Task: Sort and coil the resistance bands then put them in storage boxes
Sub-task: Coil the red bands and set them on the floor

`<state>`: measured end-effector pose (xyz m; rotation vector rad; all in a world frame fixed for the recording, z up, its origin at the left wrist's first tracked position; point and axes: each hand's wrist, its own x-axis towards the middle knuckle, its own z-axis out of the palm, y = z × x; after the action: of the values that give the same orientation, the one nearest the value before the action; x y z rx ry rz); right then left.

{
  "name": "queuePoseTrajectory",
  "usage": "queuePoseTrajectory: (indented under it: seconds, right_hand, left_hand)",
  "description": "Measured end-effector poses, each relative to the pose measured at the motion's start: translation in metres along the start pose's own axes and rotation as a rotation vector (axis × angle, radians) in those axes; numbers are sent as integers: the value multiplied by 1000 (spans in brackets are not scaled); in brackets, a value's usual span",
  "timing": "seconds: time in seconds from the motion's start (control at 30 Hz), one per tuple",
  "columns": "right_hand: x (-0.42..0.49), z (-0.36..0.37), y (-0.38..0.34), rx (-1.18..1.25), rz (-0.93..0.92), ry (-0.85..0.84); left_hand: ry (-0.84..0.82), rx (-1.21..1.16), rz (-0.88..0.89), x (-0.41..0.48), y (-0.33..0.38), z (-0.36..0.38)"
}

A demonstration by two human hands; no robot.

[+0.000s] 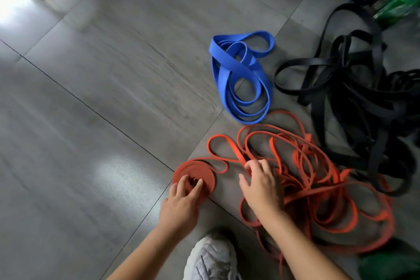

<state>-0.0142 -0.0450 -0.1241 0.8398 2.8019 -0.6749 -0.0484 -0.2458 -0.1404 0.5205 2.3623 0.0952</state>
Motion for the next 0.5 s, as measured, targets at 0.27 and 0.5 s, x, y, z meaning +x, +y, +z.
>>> queuePoseTrajectory:
  seconds: [0.27, 0.5]
  right_hand:
    - [-2, -15, 33, -430, -85, -313]
    - [-20, -110, 63, -264, 101, -294]
  left_hand:
    - [-152, -27, -23, 0, 6, -17]
    - [-67, -148, -52, -30, 50, -67]
